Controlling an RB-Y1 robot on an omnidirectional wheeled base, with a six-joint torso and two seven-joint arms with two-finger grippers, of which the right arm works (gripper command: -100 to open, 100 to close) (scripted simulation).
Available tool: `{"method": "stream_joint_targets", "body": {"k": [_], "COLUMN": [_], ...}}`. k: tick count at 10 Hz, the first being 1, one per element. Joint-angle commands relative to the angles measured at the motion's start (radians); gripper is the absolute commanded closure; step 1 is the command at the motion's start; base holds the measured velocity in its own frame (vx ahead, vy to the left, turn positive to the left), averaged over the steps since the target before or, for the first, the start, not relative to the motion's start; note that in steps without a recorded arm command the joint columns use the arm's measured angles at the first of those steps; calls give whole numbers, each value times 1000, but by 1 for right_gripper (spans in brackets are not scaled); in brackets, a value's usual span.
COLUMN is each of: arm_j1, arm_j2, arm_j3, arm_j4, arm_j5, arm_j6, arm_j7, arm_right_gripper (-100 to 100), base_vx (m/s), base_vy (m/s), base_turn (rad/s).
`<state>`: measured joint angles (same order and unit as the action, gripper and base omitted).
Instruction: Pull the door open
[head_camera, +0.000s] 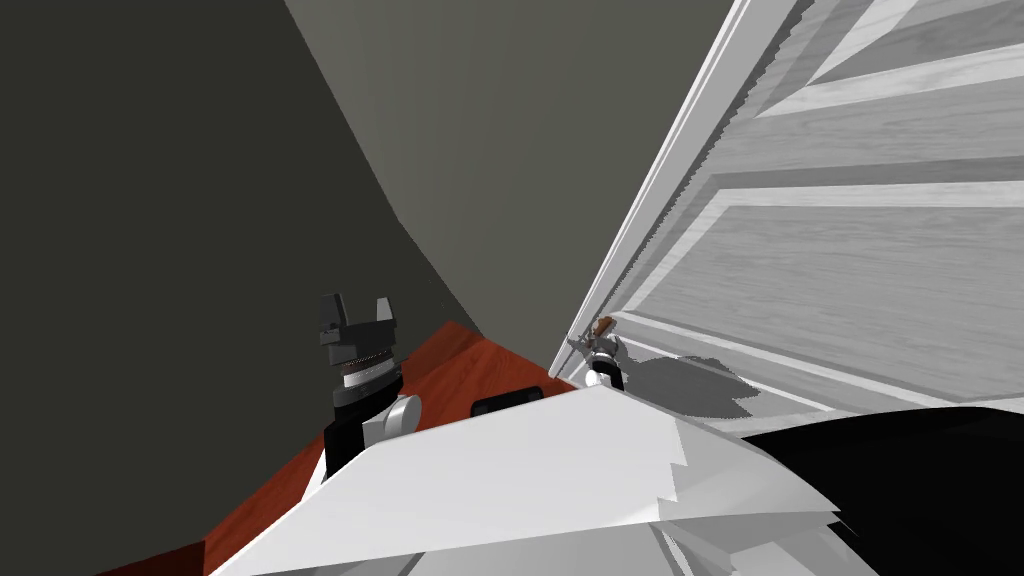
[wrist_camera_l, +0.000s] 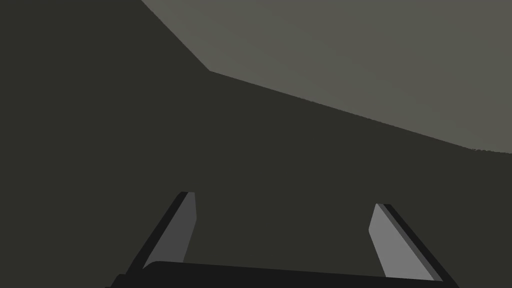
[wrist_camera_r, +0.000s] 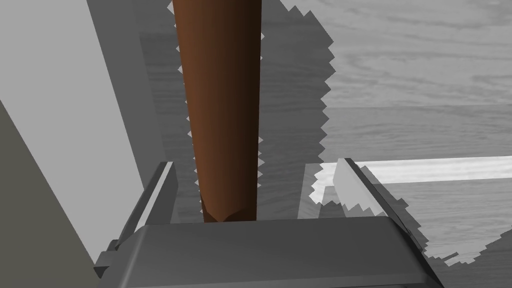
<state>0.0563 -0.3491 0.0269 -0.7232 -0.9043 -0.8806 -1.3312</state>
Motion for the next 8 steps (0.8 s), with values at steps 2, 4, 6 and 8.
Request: {"method": "stream_joint_targets", "body": {"k": [2, 4, 6, 8], "arm_j1": [2, 4, 4, 4], "arm_j2": [16, 10, 10, 10], "arm_j3": [-54, -44, -44, -44], "arm_j4": [12, 20, 20, 20], "arm_j5": [9, 7, 7, 7], "arm_j6": [8, -1, -1, -1], "arm_j7": [9, 1, 1, 1], "arm_right_gripper": [-100, 100, 100, 100], "base_vx": [-53, -16, 14, 3], "base_vy": [-27, -6, 18, 2], "base_turn": [280, 3, -1, -5]}}
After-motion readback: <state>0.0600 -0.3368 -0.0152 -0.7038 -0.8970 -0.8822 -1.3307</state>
